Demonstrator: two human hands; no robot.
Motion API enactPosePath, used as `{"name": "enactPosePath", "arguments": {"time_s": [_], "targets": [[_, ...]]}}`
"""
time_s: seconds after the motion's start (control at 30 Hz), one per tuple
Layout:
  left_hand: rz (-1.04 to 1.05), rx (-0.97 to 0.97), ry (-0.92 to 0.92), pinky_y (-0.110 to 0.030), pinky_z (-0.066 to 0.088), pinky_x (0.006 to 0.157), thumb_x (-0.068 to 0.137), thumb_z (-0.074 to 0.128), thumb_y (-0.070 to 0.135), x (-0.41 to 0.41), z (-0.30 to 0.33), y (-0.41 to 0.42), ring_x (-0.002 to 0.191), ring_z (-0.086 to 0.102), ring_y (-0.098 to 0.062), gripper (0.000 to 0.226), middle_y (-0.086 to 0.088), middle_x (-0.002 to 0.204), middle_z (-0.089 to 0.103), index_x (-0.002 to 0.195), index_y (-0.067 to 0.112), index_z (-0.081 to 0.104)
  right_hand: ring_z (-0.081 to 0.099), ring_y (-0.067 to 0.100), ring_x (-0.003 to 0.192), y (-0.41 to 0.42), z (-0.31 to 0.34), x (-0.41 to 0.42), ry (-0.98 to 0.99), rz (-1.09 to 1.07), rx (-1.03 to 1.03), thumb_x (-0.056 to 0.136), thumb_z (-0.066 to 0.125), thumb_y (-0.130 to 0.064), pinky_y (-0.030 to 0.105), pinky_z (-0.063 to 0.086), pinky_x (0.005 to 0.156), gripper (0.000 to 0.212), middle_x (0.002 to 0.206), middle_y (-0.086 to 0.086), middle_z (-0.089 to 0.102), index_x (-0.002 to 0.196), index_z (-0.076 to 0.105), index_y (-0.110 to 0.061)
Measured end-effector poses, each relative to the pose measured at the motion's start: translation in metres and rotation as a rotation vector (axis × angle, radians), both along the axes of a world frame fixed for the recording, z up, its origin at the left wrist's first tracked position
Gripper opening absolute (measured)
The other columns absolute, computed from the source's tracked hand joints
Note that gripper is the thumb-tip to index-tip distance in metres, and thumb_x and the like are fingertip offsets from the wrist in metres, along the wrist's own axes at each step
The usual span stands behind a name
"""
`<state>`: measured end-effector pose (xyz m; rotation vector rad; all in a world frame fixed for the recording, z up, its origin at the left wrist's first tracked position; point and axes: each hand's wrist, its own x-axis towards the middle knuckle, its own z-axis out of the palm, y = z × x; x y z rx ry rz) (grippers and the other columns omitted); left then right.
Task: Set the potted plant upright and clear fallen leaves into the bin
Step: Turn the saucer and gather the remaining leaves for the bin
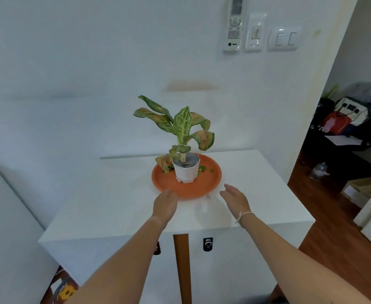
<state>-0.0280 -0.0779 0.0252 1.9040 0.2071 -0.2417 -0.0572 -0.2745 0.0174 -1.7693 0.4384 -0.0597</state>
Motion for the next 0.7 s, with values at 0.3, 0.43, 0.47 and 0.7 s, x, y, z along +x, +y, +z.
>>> {"name": "enactPosePath", "arguments": {"time_s": [0.3, 0.43, 0.47, 0.7], "targets": [[0.353, -0.155, 0.113, -0.041, 0.05, 0.092, 0.088, 0.05, 0.02, 0.045, -0.026, -0.013, 0.097, 0.058, -0.032, 0.063, -0.012, 0.121, 0.055, 0.146, 0.012, 0.027, 0.043, 0.025, 0.132, -0.027, -0.006, 0.068, 0.076, 0.092, 0.02, 0.092, 0.052, -0.024, 0.033, 0.035, 0.104, 0.054, 0.146, 0.009, 0.044, 0.144, 0.04, -0.017], [0.434, -0.229, 0.119, -0.039, 0.053, 0.085, 0.087, 0.057, 0.015, 0.057, -0.033, -0.021, 0.085, 0.056, -0.026, 0.068, -0.015, 0.12, 0.057, 0.146, 0.013, 0.025, 0.05, 0.026, 0.125, -0.033, -0.012, 0.087, 0.113, 0.102, 0.047, 0.089, 0.052, -0.023, 0.038, 0.041, 0.106, 0.053, 0.137, 0.007, 0.051, 0.141, 0.043, -0.022], [0.441, -0.233, 0.114, -0.039, 0.054, 0.085, 0.087, 0.059, 0.014, 0.06, -0.035, -0.022, 0.086, 0.057, -0.027, 0.069, -0.015, 0.124, 0.055, 0.146, 0.014, 0.025, 0.052, 0.025, 0.12, -0.033, -0.014, 0.092, 0.119, 0.104, 0.059, 0.089, 0.051, -0.022, 0.04, 0.042, 0.105, 0.052, 0.13, 0.005, 0.055, 0.14, 0.044, -0.022], [0.466, -0.327, 0.139, -0.038, 0.055, 0.077, 0.084, 0.054, -0.001, 0.078, -0.042, -0.01, 0.092, 0.062, -0.031, 0.075, -0.017, 0.131, 0.053, 0.148, 0.021, 0.021, 0.058, 0.025, 0.094, -0.033, -0.021, 0.116, 0.149, 0.058, 0.135, 0.09, 0.053, -0.022, 0.042, 0.05, 0.097, 0.057, 0.128, 0.013, 0.058, 0.144, 0.039, -0.018]]}}
